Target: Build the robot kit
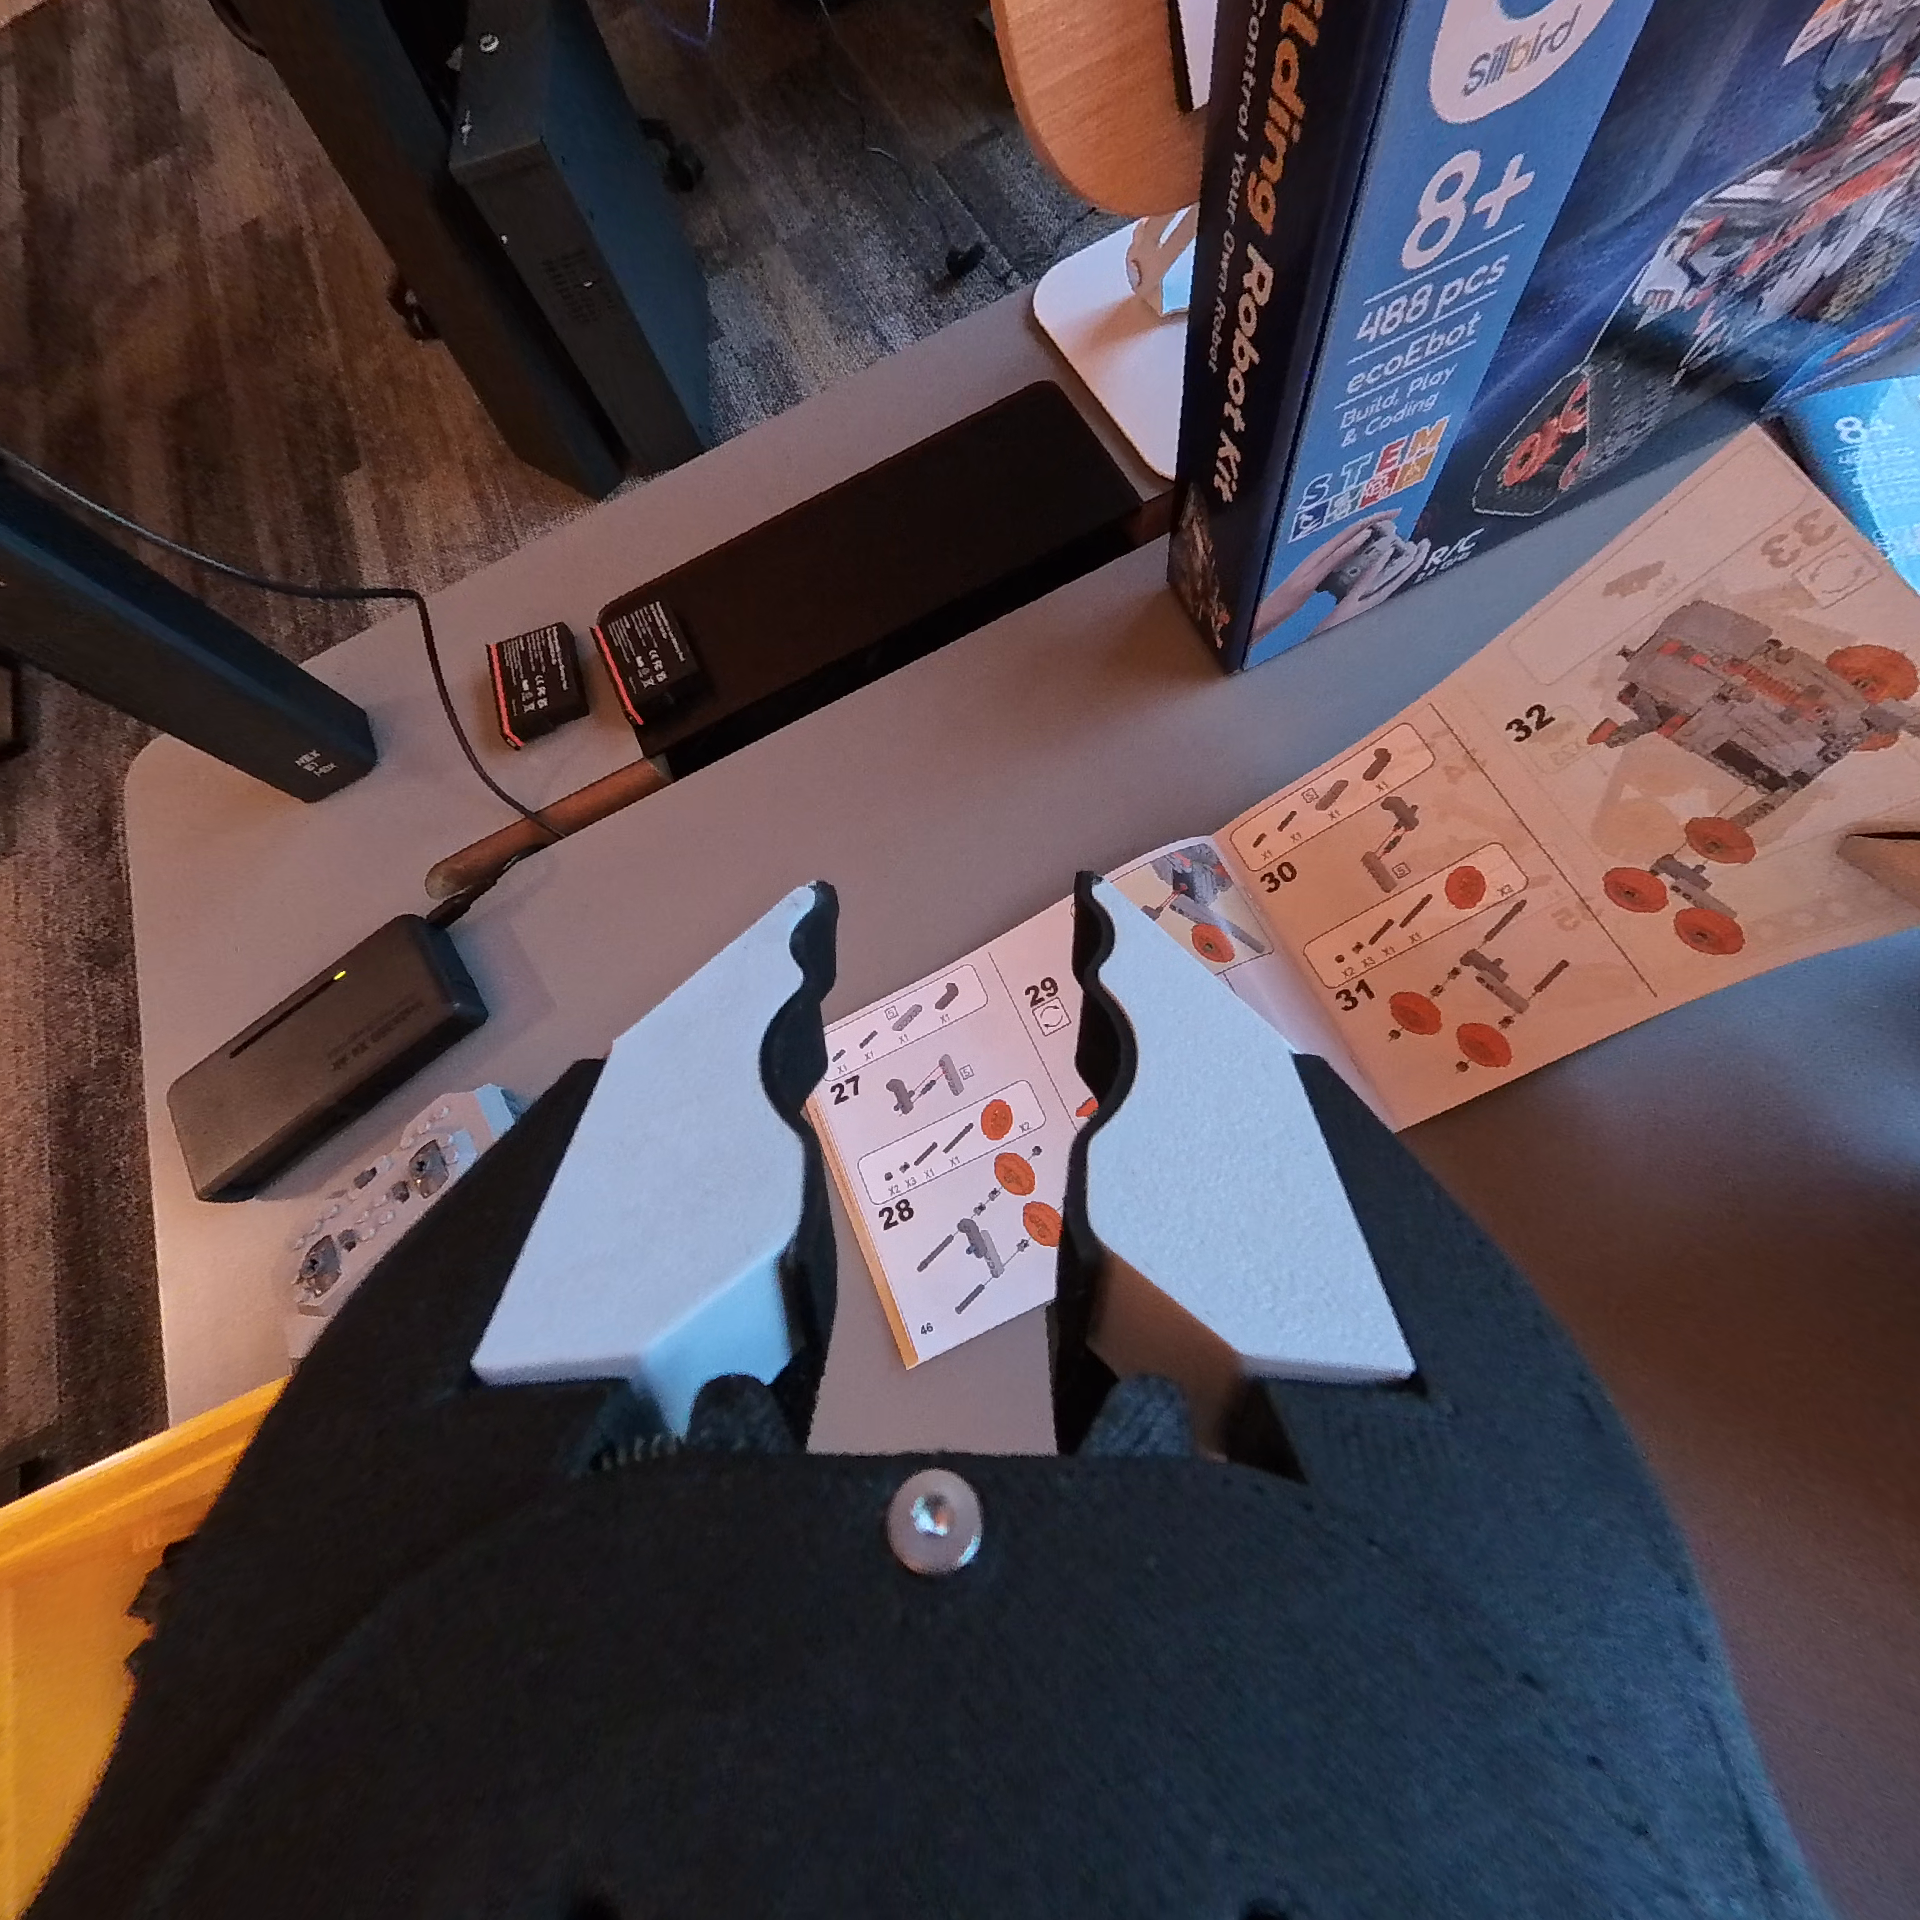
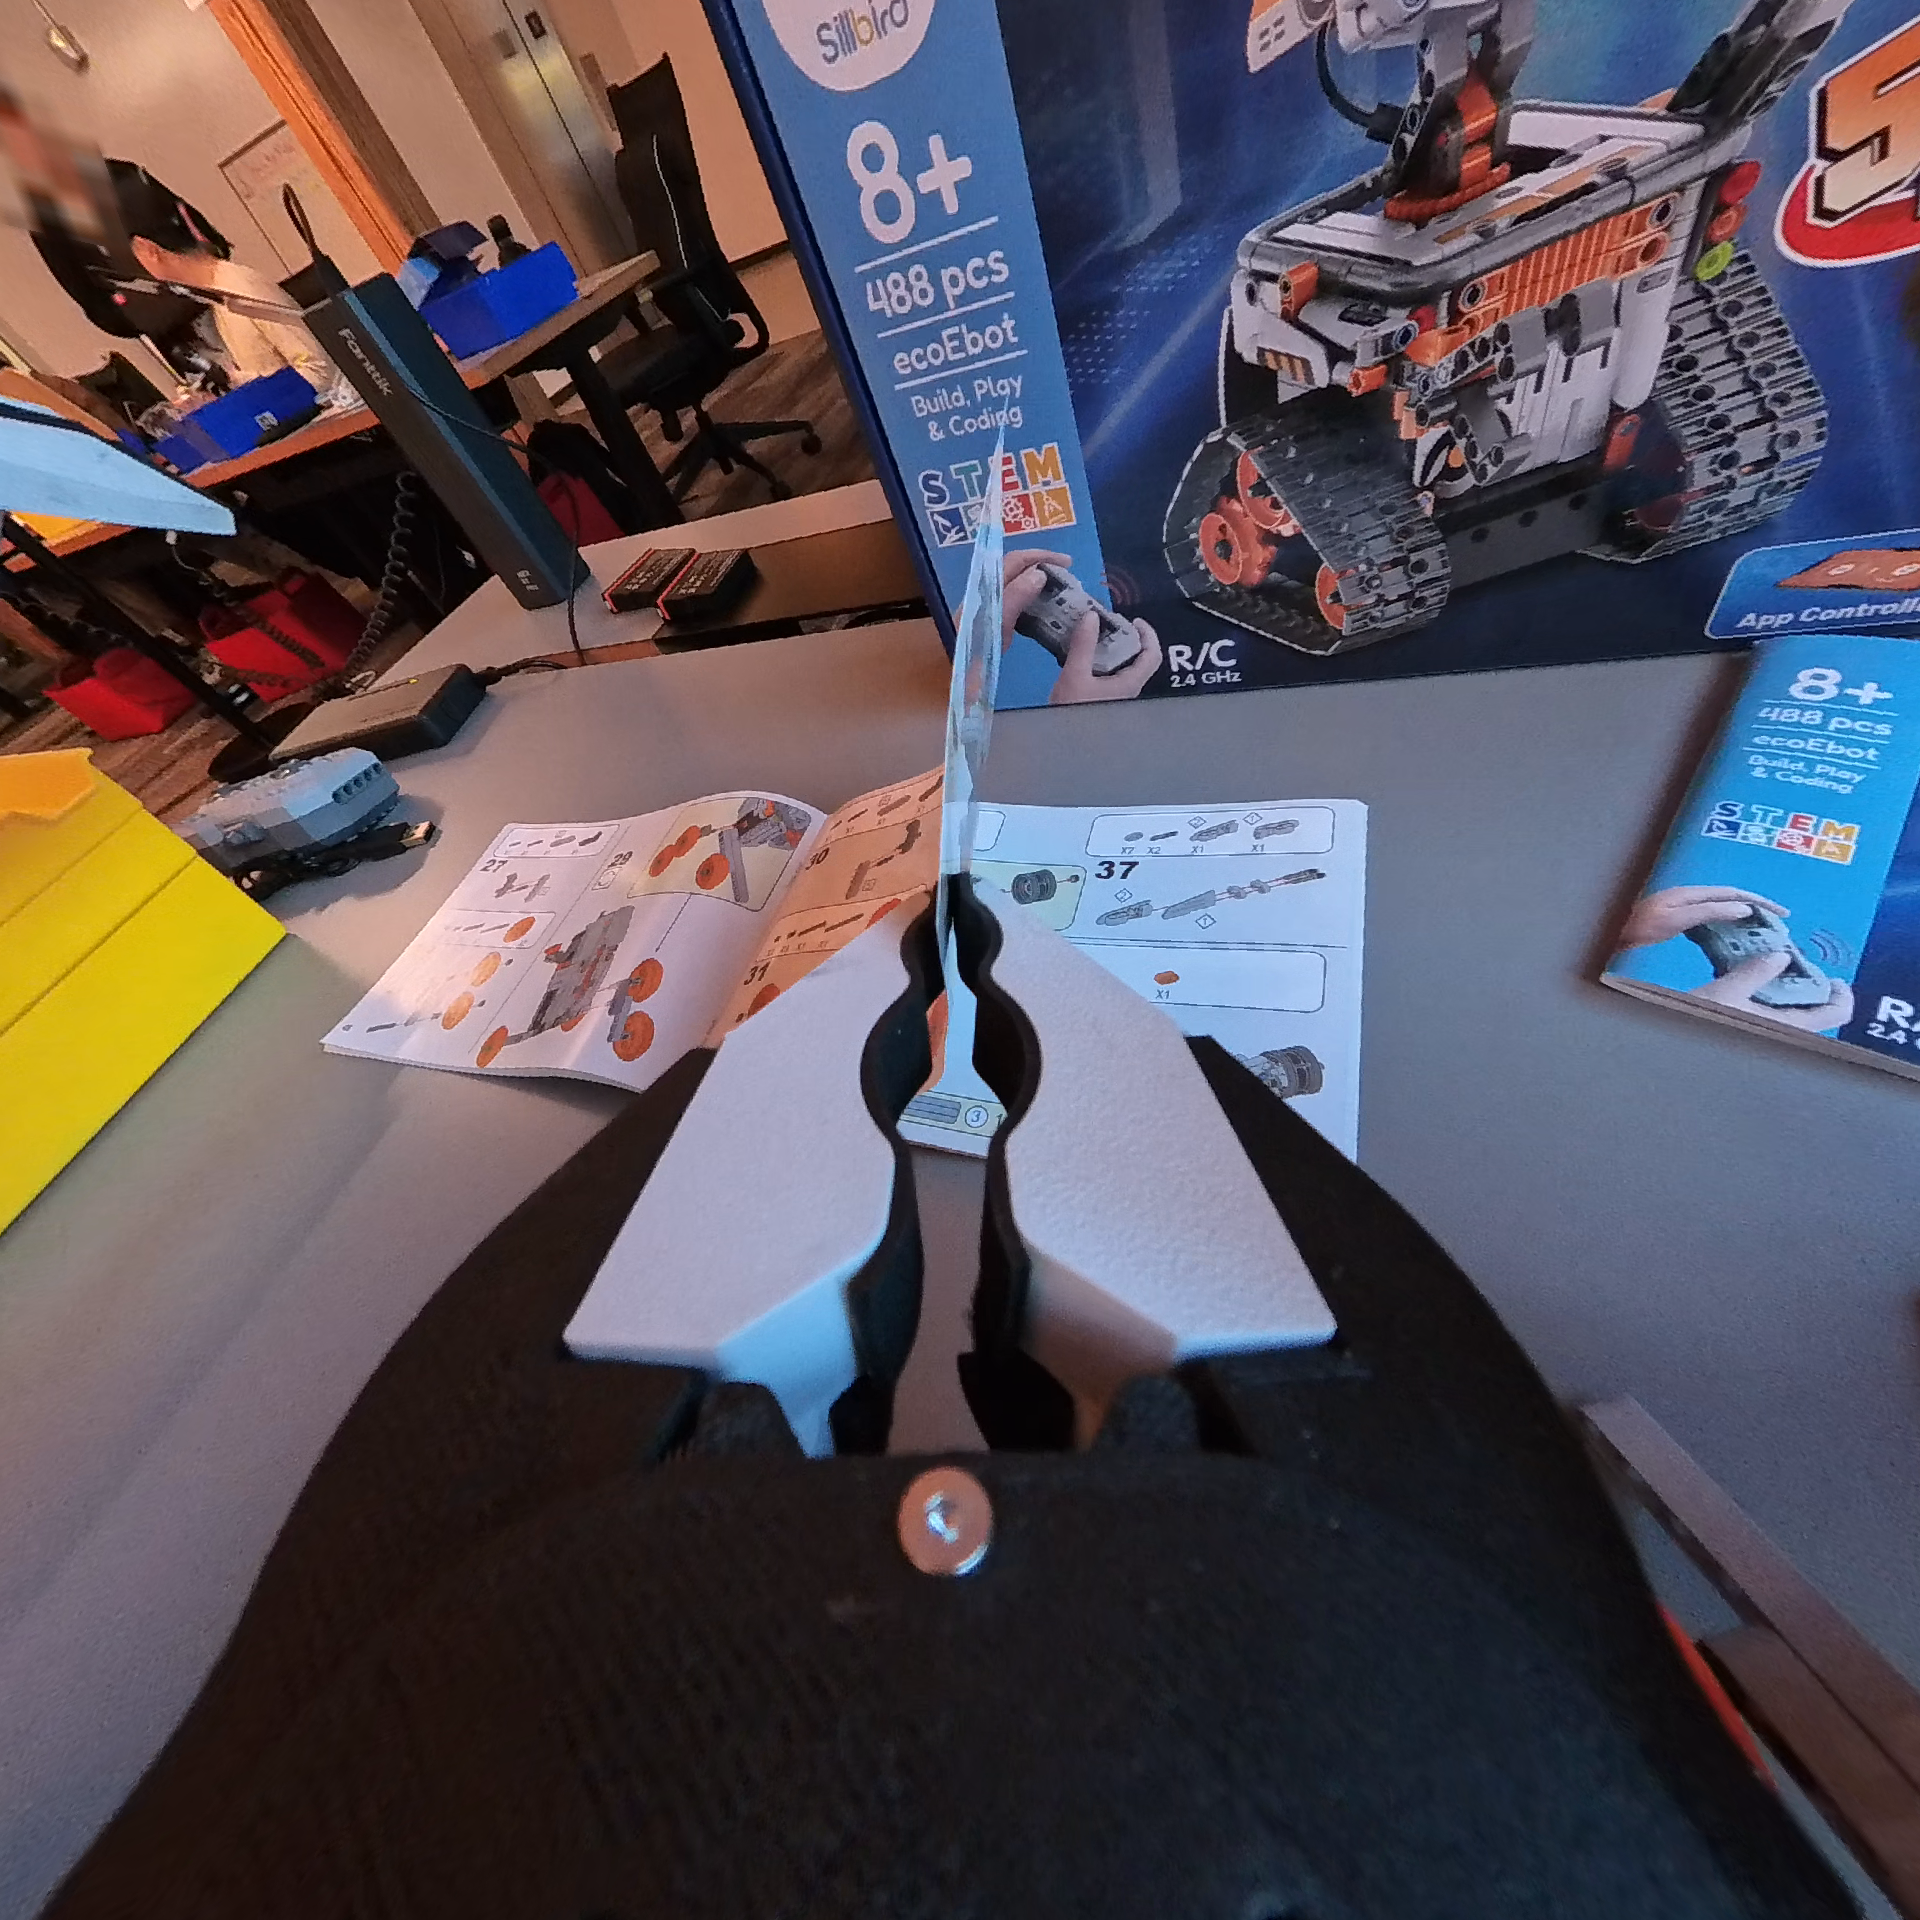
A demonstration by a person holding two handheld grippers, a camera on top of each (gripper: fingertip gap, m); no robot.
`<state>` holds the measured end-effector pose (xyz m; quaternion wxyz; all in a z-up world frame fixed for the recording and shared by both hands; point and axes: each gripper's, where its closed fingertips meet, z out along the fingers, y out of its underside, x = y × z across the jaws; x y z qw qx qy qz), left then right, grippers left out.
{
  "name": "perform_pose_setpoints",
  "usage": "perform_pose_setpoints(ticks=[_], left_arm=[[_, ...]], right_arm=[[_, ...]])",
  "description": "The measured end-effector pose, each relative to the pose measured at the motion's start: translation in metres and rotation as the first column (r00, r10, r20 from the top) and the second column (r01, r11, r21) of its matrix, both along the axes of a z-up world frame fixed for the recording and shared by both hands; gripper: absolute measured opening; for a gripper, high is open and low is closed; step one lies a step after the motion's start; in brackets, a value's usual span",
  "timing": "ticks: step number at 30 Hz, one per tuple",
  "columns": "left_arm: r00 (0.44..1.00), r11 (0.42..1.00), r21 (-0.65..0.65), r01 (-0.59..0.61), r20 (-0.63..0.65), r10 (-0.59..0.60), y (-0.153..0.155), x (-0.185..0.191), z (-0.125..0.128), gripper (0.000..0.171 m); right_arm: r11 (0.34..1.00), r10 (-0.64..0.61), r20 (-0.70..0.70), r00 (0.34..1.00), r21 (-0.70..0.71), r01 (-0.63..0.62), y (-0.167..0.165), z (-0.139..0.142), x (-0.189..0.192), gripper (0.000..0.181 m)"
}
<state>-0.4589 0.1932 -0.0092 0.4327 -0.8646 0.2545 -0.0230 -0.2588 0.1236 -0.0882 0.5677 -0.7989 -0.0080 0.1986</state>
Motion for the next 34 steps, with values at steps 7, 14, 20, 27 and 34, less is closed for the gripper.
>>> perform_pose_setpoints(ticks=[7,14,20,27,34], left_arm=[[1.000,1.000,0.006,0.002,0.009,-0.002,-0.001,0.000,0.003,0.044],[1.000,1.000,0.009,0.003,0.014,-0.003,-0.002,0.001,0.004,0.044],[1.000,1.000,0.012,0.004,0.008,-0.005,-0.001,0.002,0.004,0.044],[1.000,1.000,0.022,0.000,0.030,-0.001,0.001,0.003,0.006,0.044],[1.000,1.000,0.016,0.017,0.023,-0.017,0.002,0.015,0.001,0.044]], right_arm=[[1.000,-0.001,0.008,1.000,0.001,0.001,0.000,-0.001,0.000,0.000],[1.000,-0.005,0.007,1.000,0.005,0.005,0.000,0.000,0.001,0.000],[1.000,-0.002,0.021,1.000,0.001,0.002,0.001,-0.003,-0.001,0.000],[1.000,0.017,0.059,0.998,0.003,-0.018,0.001,-0.005,-0.008,0.000],[0.998,0.040,0.064,0.997,0.040,-0.043,-0.002,0.005,-0.016,0.000]])
